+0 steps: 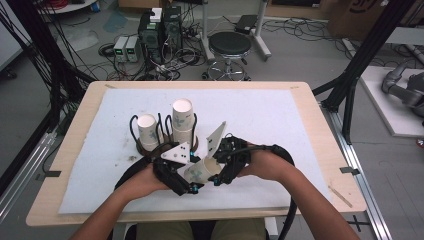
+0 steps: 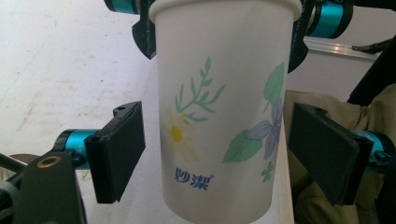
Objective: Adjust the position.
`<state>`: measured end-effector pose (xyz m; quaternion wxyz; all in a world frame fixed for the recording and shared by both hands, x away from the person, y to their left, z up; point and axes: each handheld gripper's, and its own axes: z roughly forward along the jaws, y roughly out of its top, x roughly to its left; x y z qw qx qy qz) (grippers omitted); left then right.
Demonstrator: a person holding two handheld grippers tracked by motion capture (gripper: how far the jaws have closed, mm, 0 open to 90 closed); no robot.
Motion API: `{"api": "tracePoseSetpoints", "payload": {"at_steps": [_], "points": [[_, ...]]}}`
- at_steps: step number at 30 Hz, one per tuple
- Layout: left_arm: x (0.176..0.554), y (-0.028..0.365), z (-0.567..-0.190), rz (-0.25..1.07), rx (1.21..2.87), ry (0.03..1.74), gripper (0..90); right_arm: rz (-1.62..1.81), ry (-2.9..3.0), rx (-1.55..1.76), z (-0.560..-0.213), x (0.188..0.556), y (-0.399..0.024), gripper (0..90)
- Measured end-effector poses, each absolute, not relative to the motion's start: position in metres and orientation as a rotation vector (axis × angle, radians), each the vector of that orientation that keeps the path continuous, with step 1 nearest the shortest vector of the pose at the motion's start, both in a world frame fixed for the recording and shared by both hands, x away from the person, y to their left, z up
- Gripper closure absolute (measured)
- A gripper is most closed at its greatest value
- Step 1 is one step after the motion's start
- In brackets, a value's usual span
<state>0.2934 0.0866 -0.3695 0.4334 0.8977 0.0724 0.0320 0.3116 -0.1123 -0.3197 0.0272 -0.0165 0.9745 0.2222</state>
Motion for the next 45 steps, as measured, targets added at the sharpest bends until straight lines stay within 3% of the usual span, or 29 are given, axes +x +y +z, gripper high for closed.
{"api": "tracePoseSetpoints", "payload": {"at_steps": [17,25,35,45], "points": [[0.296,0.082,-0.372,0.060,2.274,0.168,27.1,0.583,3.030,-0.079,-0.319,0.311,-0.101,32.8],[0.296,0.080,-0.373,0.053,2.292,0.164,35.6,0.555,3.035,-0.081,-0.322,0.310,-0.098,32.9],[0.297,0.079,-0.375,0.046,2.301,0.168,37.1,0.546,3.046,-0.079,-0.323,0.311,-0.098,33.5],[0.295,0.093,-0.386,0.062,2.178,0.233,35.6,0.897,2.964,0.087,-0.318,0.314,-0.123,22.4]]}}
